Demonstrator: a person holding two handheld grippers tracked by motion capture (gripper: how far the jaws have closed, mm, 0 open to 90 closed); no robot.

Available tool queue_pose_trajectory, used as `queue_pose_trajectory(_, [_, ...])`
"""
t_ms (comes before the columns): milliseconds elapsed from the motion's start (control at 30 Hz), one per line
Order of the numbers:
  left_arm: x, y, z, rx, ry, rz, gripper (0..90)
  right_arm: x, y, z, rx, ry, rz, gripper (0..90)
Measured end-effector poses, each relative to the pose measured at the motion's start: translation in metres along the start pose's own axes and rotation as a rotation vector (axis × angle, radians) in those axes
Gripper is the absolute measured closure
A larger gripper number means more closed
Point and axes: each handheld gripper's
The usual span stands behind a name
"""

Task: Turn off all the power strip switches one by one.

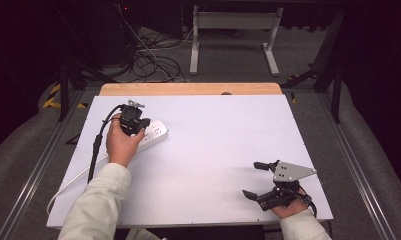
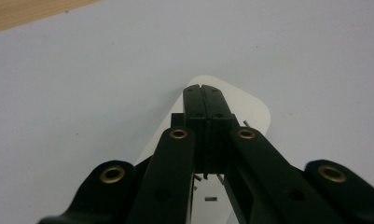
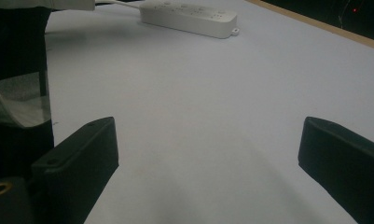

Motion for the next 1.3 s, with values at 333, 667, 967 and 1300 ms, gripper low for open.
queue_pose_trajectory(333, [0.02,-0.004,0.006,0.016,0.032,-0.056,90.0,0.0,0.0,0.0,0.003,0.0,0.002,5.6])
queue_pose_trajectory(667, [0.033,0.002,0.004,-0.018,0.044,-0.021,90.0,0.0,-0.001,0.0,0.0,-0.002,0.005,5.6])
queue_pose_trajectory(967, [0.04,0.0,0.002,0.026,0.038,-0.042,90.0,0.0,0.0,0.0,0.0,-0.003,0.007,5.6])
queue_pose_trajectory(1300, [0.041,-0.001,0.001,0.018,0.044,-0.023,90.0,0.0,0.0,0.0,0.001,-0.002,0.008,5.6])
Point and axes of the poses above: each handheld gripper's, and its own axes: x roughly forward along the jaws, z roughly out of its top, y roughly to its left, and after that the axes turned 1 degree about x, right-handed
